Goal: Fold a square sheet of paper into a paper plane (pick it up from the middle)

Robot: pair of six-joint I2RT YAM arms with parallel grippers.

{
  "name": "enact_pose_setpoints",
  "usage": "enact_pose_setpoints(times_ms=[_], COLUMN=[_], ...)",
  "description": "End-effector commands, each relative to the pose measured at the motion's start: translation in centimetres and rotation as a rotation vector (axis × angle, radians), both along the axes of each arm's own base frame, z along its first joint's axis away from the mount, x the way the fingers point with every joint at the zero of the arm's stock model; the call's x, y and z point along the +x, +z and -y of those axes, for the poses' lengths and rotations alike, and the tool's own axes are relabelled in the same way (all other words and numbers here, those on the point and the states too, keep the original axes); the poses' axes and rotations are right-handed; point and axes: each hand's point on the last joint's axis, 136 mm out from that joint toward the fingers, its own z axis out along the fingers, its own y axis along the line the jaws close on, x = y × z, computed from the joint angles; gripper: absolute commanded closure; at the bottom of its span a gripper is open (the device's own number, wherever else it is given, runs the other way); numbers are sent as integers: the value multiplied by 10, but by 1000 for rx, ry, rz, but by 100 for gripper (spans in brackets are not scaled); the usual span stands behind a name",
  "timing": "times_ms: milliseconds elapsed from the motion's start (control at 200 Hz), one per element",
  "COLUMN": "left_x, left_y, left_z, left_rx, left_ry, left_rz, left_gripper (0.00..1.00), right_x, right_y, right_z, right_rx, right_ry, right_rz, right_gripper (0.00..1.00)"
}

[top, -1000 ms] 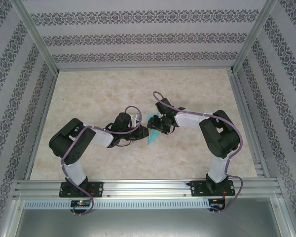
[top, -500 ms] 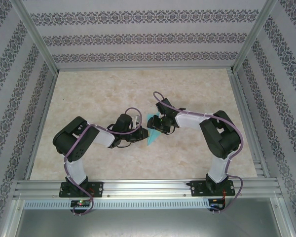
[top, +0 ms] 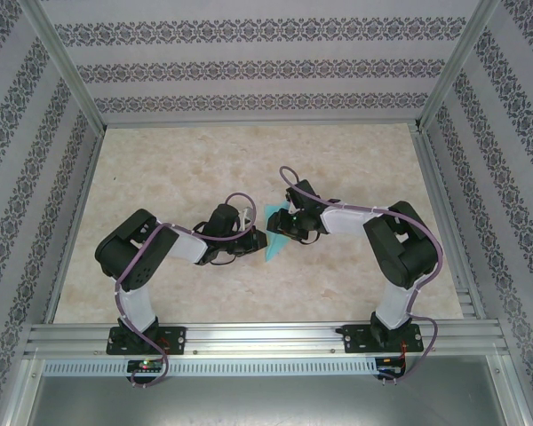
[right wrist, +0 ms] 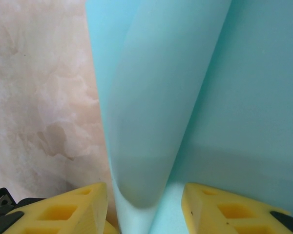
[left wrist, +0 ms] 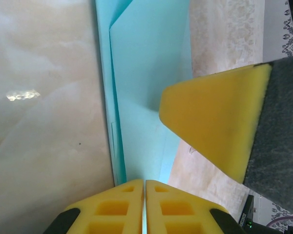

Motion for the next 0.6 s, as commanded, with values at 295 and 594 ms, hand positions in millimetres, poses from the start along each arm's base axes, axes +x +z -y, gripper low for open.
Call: enact_pose_setpoints(times_ms=[295,594], left_x=[-2,-2], left_y=[-15,-12], left_z=[-7,-4], left_rx=[73,63], left_ry=[19,6], left_rz=[-30,-27], left_gripper=[88,88], right_x=[-27,-29], right_y=[-36,-44], right_z=[41,47], right_rx=[-87,-131], right_ry=[-67,-79], right_rz=[-113,-155], right_gripper=[52,63])
